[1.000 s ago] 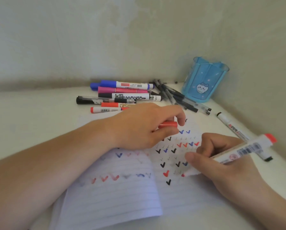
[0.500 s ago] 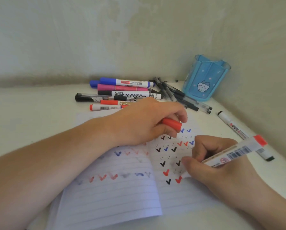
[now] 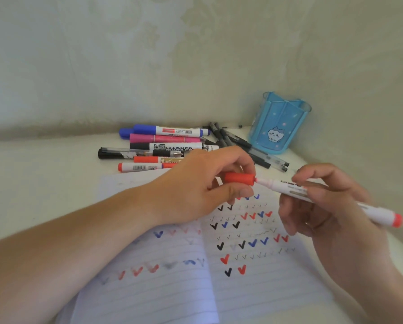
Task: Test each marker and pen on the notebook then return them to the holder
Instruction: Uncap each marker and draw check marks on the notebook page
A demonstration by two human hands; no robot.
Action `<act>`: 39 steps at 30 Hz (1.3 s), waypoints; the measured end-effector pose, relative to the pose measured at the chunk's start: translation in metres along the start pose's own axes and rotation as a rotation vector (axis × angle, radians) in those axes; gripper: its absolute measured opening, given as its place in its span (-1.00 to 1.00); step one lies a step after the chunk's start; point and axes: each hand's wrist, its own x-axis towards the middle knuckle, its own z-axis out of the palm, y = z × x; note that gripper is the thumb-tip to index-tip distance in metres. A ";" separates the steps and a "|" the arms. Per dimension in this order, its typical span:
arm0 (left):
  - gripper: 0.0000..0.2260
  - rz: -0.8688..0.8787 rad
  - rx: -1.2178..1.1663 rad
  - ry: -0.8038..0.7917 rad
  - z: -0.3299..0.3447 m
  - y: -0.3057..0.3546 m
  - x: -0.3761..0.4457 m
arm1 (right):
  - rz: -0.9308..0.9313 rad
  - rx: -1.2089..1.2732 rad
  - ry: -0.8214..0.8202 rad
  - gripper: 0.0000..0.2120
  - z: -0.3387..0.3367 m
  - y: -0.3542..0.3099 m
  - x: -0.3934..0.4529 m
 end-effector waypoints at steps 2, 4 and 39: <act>-0.88 0.010 -0.002 0.014 0.001 -0.001 0.000 | 0.017 0.019 -0.029 -0.94 -0.001 0.001 0.001; -0.89 0.028 0.024 0.013 0.002 -0.001 0.000 | 0.030 0.045 -0.071 -0.89 -0.003 0.001 0.001; -0.65 0.311 0.414 0.091 -0.003 -0.012 0.003 | -0.127 -0.559 -0.303 -0.86 -0.025 -0.011 0.010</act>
